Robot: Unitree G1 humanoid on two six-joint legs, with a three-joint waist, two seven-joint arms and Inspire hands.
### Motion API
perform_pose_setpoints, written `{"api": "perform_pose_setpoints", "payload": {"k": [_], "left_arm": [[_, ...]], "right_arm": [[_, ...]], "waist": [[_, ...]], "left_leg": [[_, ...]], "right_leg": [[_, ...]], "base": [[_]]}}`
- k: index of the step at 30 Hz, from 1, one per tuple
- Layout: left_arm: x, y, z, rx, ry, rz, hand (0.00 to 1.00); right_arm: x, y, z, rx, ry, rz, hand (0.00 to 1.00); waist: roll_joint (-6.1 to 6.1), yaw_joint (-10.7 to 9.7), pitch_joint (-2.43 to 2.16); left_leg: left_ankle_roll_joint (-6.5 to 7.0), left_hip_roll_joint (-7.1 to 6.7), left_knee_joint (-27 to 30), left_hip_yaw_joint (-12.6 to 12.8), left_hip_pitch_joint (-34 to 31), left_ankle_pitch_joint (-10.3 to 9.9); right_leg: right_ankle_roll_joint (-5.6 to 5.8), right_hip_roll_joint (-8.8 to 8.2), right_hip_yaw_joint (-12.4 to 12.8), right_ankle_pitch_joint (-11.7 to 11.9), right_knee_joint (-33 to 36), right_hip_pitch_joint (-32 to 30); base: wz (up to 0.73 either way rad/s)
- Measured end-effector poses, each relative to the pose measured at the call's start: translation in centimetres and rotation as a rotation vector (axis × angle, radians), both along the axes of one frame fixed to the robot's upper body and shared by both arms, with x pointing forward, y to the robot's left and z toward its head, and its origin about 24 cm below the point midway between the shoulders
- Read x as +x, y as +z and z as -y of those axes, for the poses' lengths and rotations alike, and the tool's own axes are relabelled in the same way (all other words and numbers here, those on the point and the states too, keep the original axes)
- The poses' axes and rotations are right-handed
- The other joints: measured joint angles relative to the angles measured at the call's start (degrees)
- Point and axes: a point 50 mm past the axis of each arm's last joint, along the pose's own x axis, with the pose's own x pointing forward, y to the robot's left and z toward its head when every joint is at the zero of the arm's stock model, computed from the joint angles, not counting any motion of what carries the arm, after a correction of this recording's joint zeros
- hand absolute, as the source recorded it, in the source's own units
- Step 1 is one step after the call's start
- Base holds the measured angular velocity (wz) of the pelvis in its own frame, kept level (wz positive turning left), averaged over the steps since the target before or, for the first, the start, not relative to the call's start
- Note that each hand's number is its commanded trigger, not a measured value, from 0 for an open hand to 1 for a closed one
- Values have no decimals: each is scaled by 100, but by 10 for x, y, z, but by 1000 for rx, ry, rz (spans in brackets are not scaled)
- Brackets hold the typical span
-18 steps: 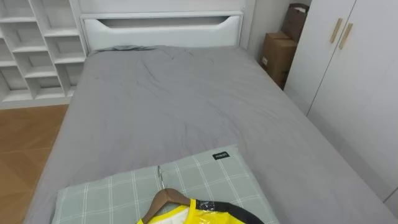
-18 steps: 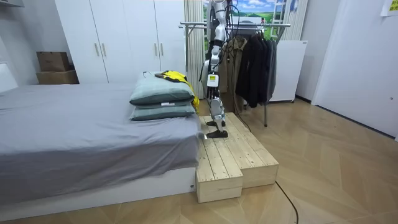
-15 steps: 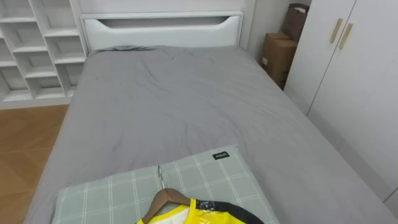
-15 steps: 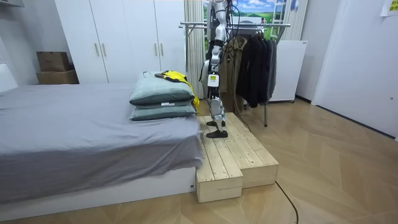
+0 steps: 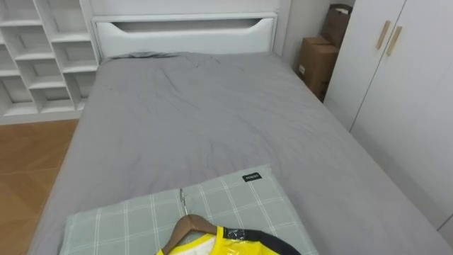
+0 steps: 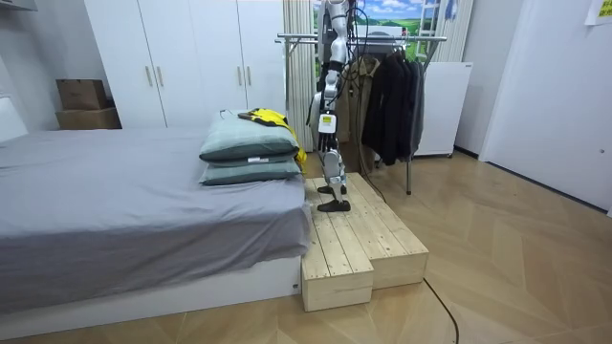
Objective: Hang clothes
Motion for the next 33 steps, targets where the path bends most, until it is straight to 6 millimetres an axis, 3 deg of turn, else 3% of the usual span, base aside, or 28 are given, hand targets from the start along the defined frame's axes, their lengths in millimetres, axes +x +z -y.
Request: {"api": "perform_pose_setpoints", "payload": {"k": [28, 33], "left_arm": [[-8, 2, -10, 120, 133, 14, 0], [-5, 3, -15, 150, 140, 27, 0]], "right_arm": [[-7, -1, 1, -8, -31, -52, 0], [-8, -1, 4, -9, -41, -54, 0]], "waist": [[64, 16, -4], [138, 6, -12]], "left_leg": [[0, 2, 11, 30, 32, -1], [0, 2, -5, -8, 82, -1]], "right_leg": [[0, -1, -1, 0, 8, 52], [-3, 4, 9, 2, 5, 93]], "base": [[-1], [0]]}}
